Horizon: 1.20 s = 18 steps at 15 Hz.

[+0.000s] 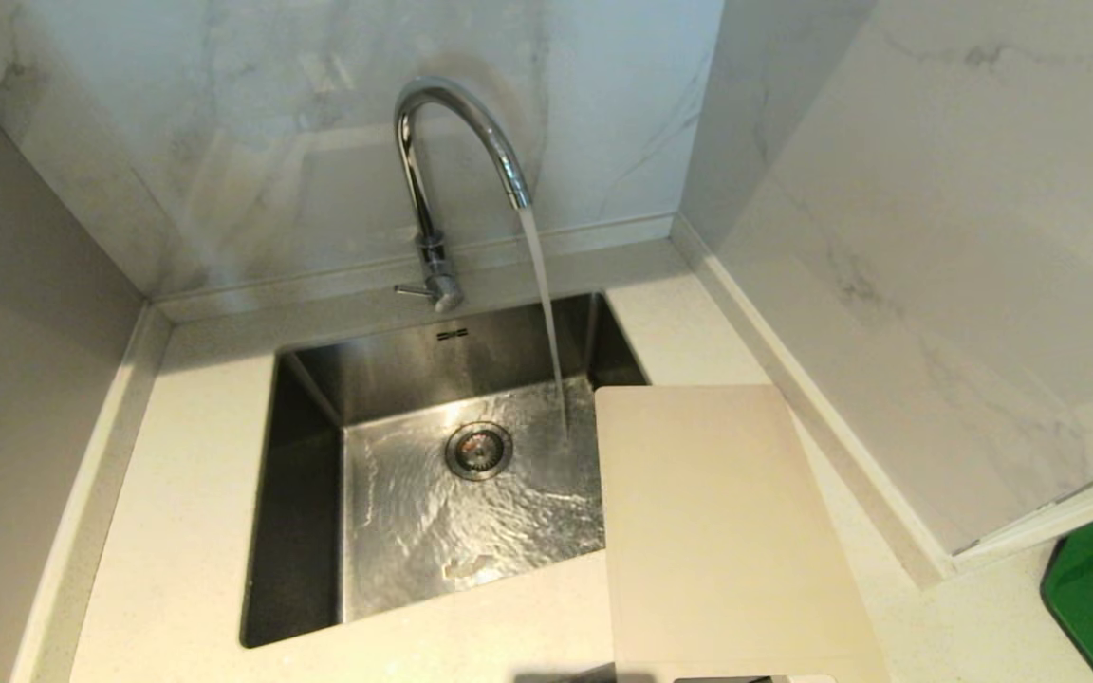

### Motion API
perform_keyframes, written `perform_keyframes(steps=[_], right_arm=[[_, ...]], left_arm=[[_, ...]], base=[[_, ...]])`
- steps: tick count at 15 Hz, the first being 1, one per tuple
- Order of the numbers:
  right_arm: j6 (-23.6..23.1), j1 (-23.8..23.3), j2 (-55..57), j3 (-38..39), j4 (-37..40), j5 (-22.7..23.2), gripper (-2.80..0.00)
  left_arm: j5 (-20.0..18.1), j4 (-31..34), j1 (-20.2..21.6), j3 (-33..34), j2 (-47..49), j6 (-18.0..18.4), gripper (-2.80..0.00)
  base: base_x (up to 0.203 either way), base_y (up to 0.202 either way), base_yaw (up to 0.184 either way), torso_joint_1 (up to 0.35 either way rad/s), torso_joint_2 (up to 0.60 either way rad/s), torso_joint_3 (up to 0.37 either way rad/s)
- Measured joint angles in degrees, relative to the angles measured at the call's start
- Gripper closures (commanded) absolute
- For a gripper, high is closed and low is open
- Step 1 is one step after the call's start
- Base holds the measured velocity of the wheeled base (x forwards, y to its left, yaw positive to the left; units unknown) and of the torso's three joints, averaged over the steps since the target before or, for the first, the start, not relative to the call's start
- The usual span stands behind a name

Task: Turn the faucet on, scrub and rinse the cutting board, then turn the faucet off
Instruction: Pick up the cutting board

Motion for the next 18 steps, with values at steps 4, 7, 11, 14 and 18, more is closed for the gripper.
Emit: perform_keyframes(steps=[4, 7, 11, 14, 18], right_arm=[[0.01, 0.0, 0.0, 0.0, -0.02, 0.0, 0.0], [0.0, 0.0, 0.0, 0.0, 0.0, 0.0, 0.0], [0.03, 0.0, 0.0, 0.0, 0.02, 0.0, 0.0], [-0.08, 0.0, 0.0, -0.01, 0.27, 0.0, 0.0], [-0.22, 0.0, 0.0, -0.12, 0.49, 0.02, 0.0]], left_arm=[[0.02, -0.02, 0.0, 0.1, -0.05, -1.64, 0.0], [0.08, -0.01, 0.0, 0.1, -0.07, -1.85, 0.0], [0.17, 0.13, 0.0, 0.1, -0.07, -1.44, 0.0], [0.29, 0.09, 0.0, 0.1, -0.07, -2.71, 0.0], [0.34, 0.06, 0.02, 0.1, -0.07, -2.95, 0.0]], base=[[0.0, 0.0, 0.0, 0.0, 0.0, 0.0], [0.0, 0.0, 0.0, 0.0, 0.0, 0.0], [0.0, 0.0, 0.0, 0.0, 0.0, 0.0], [0.0, 0.0, 0.0, 0.0, 0.0, 0.0], [0.0, 0.0, 0.0, 0.0, 0.0, 0.0]])
